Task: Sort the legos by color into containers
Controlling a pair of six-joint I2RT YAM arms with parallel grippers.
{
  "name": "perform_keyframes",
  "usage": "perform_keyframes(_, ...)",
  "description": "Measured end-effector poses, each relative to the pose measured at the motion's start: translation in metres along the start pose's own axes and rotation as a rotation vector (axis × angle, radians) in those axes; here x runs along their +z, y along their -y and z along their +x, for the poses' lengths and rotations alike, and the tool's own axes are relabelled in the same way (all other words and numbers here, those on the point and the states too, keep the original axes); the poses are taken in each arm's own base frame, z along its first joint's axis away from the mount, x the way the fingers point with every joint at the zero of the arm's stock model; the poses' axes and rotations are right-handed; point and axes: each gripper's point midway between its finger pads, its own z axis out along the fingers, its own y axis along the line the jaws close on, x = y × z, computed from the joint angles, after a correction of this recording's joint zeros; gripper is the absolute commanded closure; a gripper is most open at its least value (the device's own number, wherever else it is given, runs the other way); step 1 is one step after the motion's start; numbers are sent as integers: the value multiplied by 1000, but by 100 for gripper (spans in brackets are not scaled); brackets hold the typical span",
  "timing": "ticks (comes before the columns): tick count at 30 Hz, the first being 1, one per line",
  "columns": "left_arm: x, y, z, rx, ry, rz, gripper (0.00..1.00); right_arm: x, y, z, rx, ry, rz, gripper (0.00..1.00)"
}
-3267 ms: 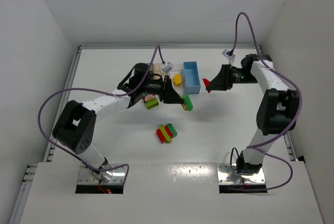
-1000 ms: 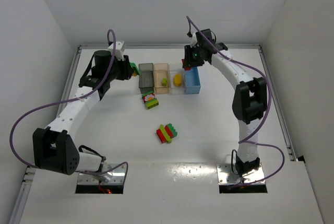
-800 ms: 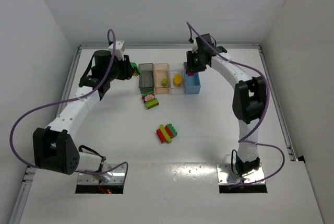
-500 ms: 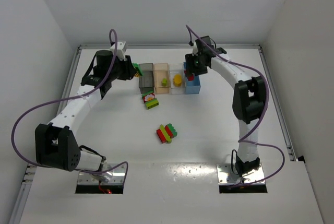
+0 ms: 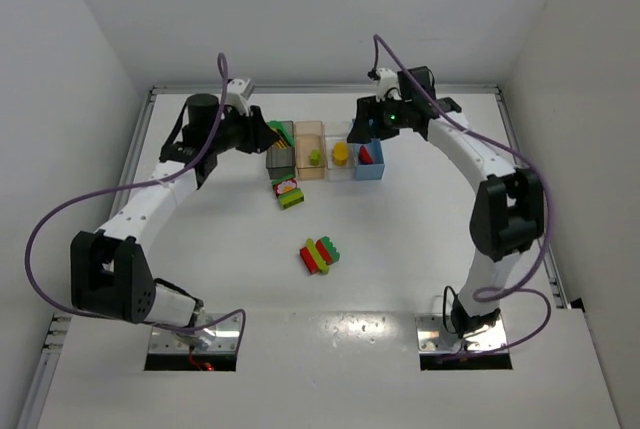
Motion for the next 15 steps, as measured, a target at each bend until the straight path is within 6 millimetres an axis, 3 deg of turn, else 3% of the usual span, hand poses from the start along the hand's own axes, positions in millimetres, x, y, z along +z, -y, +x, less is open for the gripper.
perform_keyframes(6, 8, 31, 5, -45, -19, 154, 89, -36, -74, -23, -131, 155, -277, 36)
perform_keyframes(10, 9, 41, 7, -75, -30, 197, 89, -32, -109, -32, -242, 204, -320, 36)
perform_keyframes(15, 8, 51, 8, -115, -29, 246, 89, -19, -133, -28, -364, 221, -296, 36)
